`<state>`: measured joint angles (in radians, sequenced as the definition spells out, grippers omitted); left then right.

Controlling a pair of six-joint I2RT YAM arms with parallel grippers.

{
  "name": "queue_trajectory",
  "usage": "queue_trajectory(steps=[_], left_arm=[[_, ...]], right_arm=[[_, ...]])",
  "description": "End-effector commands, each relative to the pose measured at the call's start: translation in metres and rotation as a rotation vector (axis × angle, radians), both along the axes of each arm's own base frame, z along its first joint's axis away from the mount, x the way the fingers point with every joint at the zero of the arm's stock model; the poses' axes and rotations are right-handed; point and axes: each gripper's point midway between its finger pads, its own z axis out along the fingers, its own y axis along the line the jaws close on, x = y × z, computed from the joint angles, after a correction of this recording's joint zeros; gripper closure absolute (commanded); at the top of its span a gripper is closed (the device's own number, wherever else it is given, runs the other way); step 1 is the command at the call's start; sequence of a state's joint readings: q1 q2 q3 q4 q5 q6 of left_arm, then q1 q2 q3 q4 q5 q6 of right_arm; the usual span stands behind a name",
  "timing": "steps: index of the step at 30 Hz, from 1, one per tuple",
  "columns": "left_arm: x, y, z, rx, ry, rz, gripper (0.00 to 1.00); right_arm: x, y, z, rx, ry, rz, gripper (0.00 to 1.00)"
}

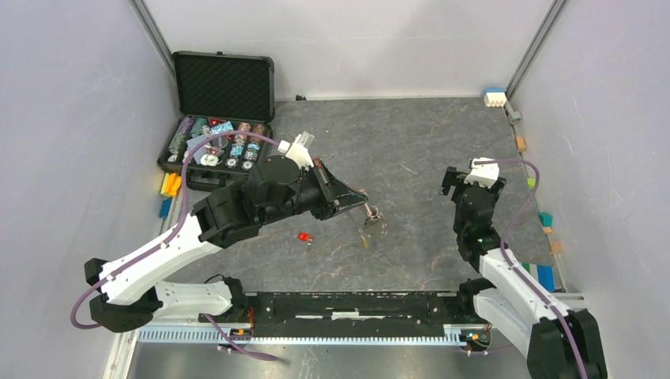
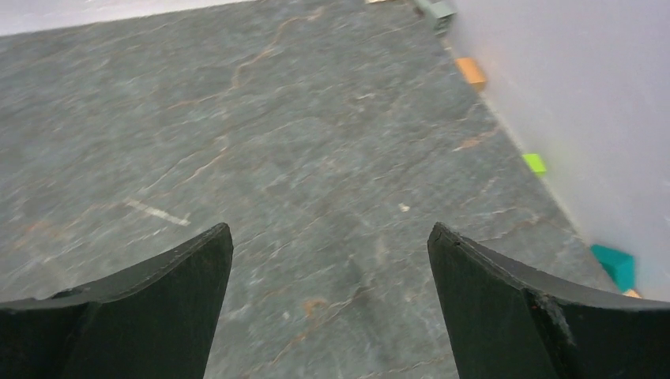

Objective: Remove the keys from the keyring

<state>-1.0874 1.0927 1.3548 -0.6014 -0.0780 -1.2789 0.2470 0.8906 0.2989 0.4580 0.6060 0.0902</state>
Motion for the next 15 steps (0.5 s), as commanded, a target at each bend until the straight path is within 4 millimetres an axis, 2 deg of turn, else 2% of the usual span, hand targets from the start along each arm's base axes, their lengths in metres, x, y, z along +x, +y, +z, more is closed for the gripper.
queue_trajectory(steps=[1,5,8,12,15], left_arm=[[-0.002,-0.003,0.038,-0.103,-0.066,-0.031,0.98],[-0.002,-0.002,0.041,-0.118,-0.067,-0.025,0.98],[-0.002,-0.003,0.042,-0.115,-0.077,-0.032,0.98],[-0.003,-0.004,0.042,-0.105,-0.1,-0.057,0.98],[-0.005,-0.006,0.042,-0.104,-0.1,-0.072,0.98]], right_arm=[[-0.007,0.042,-0.011,0.082,0.137,0.237,0.02],[-0.01,0.076,0.008,0.059,0.108,0.458,0.02],[-0.019,0.108,0.028,0.068,0.044,0.658,0.05],[-0.045,0.153,0.074,0.113,-0.15,0.942,0.08],[-0.067,0.168,0.106,0.137,-0.324,1.061,0.1]])
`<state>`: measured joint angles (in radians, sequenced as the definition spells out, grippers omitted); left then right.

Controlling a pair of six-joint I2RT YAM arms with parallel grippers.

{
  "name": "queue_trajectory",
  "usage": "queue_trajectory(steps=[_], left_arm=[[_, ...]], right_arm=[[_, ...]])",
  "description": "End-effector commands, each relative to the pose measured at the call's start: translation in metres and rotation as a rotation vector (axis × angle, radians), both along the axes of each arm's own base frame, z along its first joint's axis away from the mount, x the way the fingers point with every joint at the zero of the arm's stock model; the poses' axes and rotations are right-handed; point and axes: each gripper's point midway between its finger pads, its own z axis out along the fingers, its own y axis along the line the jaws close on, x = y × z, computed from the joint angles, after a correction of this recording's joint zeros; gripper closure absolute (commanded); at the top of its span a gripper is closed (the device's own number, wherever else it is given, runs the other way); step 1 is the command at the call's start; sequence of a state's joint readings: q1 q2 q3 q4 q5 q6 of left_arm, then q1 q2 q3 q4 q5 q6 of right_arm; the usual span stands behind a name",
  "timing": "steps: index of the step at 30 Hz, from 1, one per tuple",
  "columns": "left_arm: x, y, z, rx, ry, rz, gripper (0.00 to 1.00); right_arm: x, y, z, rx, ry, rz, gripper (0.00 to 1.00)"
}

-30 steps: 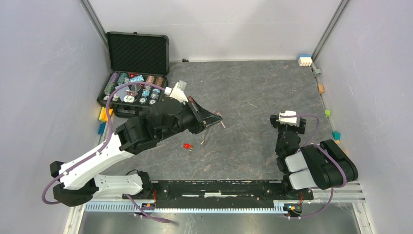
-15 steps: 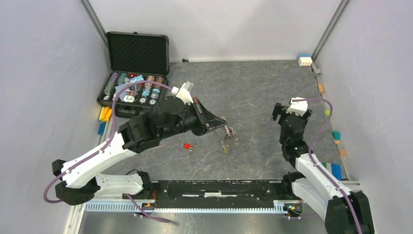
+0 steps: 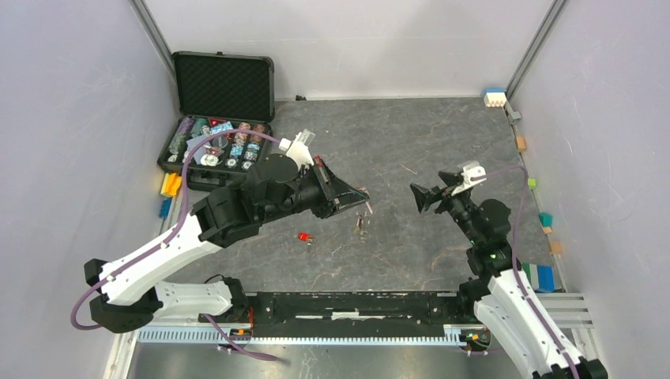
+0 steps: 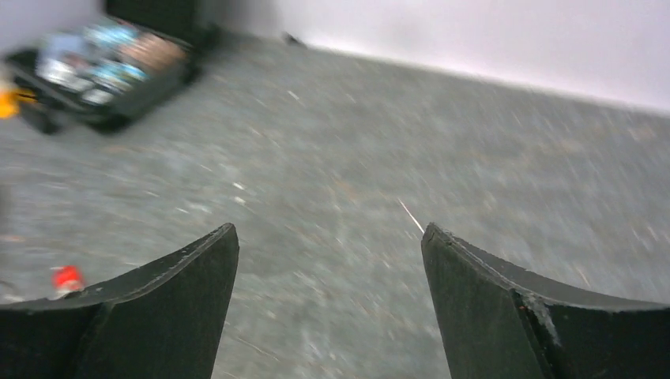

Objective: Remove the keys from the keyring

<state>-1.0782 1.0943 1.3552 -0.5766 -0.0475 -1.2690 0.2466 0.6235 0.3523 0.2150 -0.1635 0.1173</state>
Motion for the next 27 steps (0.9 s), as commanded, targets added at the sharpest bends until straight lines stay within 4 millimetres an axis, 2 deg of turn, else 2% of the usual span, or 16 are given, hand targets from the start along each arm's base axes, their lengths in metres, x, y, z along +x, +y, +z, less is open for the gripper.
queue_trajectory(steps=[1,5,8,11,18,21,27], left_arm=[[-0.003,-0.004,0.037,-0.088,-0.091,-0.048,0.98],[-0.007,-0.008,0.041,-0.102,-0.098,-0.083,0.98],[-0.011,-0.012,0.042,-0.111,-0.102,-0.114,0.98],[-0.014,-0.014,0.041,-0.11,-0.11,-0.139,0.98],[-0.018,-0.022,0.036,-0.109,-0.115,-0.189,0.98],[-0.021,-0.027,0.034,-0.117,-0.119,-0.217,0.98],[-0.025,-0.035,0.031,-0.098,-0.136,-0.28,0.98]], right_arm=[[-0.044,0.046,0.073,0.138,-0.311,0.323,0.11],[-0.09,0.061,0.11,0.243,-0.535,0.504,0.23],[-0.133,0.065,0.131,0.291,-0.722,0.635,0.28],[-0.162,0.066,0.146,0.297,-0.85,0.722,0.3],[-0.166,0.074,0.169,0.3,-0.852,0.803,0.42],[-0.169,0.076,0.177,0.309,-0.86,0.824,0.44],[-0.158,0.091,0.184,0.3,-0.775,0.884,0.54]])
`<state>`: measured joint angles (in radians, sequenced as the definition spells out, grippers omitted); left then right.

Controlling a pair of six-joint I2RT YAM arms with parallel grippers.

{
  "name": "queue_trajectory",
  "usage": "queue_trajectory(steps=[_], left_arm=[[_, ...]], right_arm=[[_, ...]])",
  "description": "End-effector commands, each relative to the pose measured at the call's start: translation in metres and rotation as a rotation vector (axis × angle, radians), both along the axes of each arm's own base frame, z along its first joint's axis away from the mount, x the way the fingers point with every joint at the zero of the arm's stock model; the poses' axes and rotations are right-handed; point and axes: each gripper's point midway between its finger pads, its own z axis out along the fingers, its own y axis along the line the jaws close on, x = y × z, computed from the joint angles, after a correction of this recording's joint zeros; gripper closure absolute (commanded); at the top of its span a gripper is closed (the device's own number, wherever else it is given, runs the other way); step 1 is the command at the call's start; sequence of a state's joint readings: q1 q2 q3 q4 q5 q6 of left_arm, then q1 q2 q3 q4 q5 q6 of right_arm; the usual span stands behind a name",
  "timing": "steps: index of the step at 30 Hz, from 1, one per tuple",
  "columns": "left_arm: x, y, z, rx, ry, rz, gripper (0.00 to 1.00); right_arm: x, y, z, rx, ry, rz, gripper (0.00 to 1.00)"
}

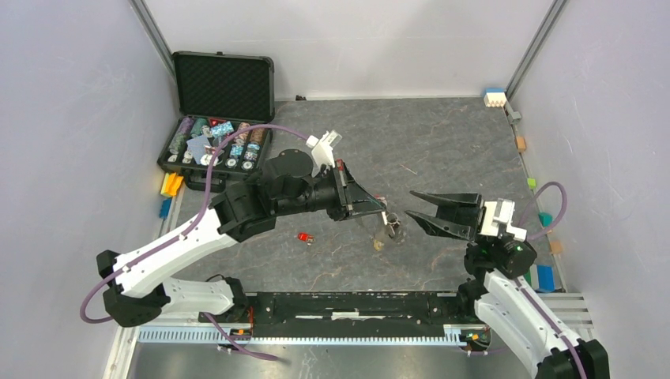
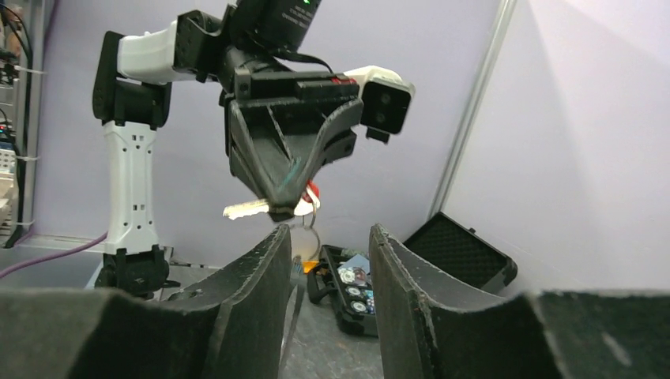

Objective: Remove the keys from the keyring

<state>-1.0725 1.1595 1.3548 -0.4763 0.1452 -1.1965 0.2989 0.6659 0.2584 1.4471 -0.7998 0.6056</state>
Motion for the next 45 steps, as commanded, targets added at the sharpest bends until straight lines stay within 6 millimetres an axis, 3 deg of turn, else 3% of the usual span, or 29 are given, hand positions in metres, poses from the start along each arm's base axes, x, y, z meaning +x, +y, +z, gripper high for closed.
queue_trajectory(steps=[1,6,19,29,39,45], left_arm=[[-0.007,-0.006,0.031,-0.077,-0.111,-0.081,0.98],[-0.006,-0.004,0.026,-0.046,-0.133,-0.085,0.98],[-0.008,-0.007,0.016,-0.004,-0.168,-0.13,0.98],[-0.002,0.001,-0.002,0.056,-0.192,-0.101,0.98],[0.005,0.01,-0.003,0.014,-0.216,-0.087,0.97],[0.009,0.013,-0.003,-0.009,-0.229,-0.086,0.98]], right_arm=[[-0.005,0.007,0.016,-0.025,-0.026,0.043,0.54],[0.011,0.017,0.008,-0.101,0.007,-0.003,0.53],[0.03,0.038,-0.014,-0.242,0.071,-0.05,0.57],[0.042,0.038,-0.026,-0.317,0.143,-0.091,0.52],[0.042,0.032,-0.02,-0.322,0.138,-0.138,0.51],[0.048,0.028,-0.026,-0.349,0.14,-0.186,0.51]])
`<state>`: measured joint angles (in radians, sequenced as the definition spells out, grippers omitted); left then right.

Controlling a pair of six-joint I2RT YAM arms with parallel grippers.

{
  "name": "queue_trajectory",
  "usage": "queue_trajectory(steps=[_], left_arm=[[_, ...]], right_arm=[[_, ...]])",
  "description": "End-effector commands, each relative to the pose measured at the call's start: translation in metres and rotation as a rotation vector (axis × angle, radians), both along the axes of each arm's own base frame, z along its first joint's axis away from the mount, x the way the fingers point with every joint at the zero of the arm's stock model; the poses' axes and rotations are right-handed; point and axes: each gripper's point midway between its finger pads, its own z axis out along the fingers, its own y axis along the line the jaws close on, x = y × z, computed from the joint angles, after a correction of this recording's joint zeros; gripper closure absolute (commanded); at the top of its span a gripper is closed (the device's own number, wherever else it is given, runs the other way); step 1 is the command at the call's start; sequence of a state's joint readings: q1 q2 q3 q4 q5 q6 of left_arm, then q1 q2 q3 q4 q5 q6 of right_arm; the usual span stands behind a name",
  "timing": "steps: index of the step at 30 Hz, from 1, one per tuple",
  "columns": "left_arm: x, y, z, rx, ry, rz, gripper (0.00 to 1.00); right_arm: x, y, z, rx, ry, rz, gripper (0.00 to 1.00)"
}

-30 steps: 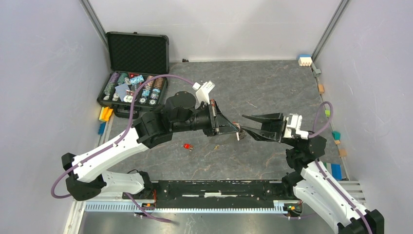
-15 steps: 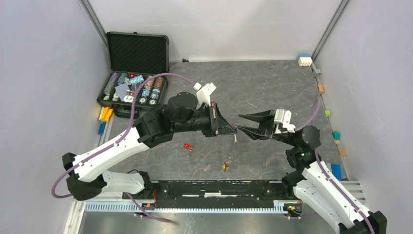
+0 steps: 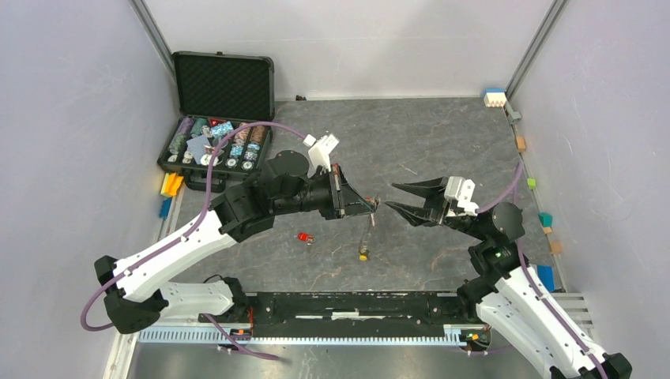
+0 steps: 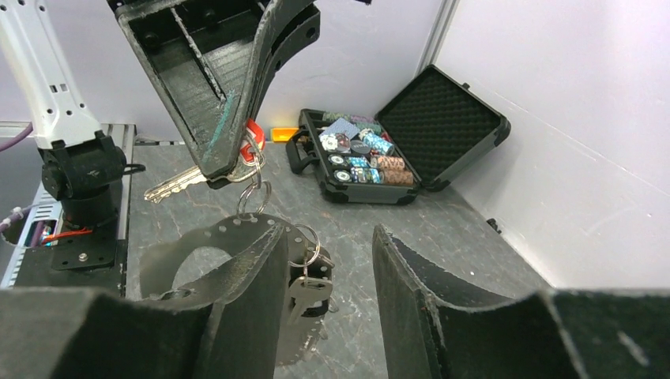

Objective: Remove the keys from the keyring

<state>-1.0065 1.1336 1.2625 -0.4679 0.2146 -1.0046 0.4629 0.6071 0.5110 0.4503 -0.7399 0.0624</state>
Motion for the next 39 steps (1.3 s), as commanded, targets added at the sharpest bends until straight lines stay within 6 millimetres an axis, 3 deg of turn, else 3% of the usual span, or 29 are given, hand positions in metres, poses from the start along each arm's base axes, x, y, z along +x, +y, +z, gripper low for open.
queue_trajectory(steps=[1,20,28,39], left_arm=[[-0.001,-0.001,0.032,-0.106,-0.098,-0.039,0.98],[0.003,0.0,0.025,-0.083,-0.111,-0.045,0.98],[0.007,0.003,0.02,-0.046,-0.153,-0.059,0.98],[0.018,0.003,0.006,0.014,-0.178,-0.054,0.98]], right_arm=[[0.004,-0.005,0.014,-0.007,-0.041,-0.049,0.51],[0.019,-0.014,0.005,-0.025,-0.086,-0.151,0.56],[0.039,-0.014,-0.002,-0.024,-0.011,-0.207,0.52],[0.042,-0.02,-0.011,-0.037,-0.046,-0.25,0.48]])
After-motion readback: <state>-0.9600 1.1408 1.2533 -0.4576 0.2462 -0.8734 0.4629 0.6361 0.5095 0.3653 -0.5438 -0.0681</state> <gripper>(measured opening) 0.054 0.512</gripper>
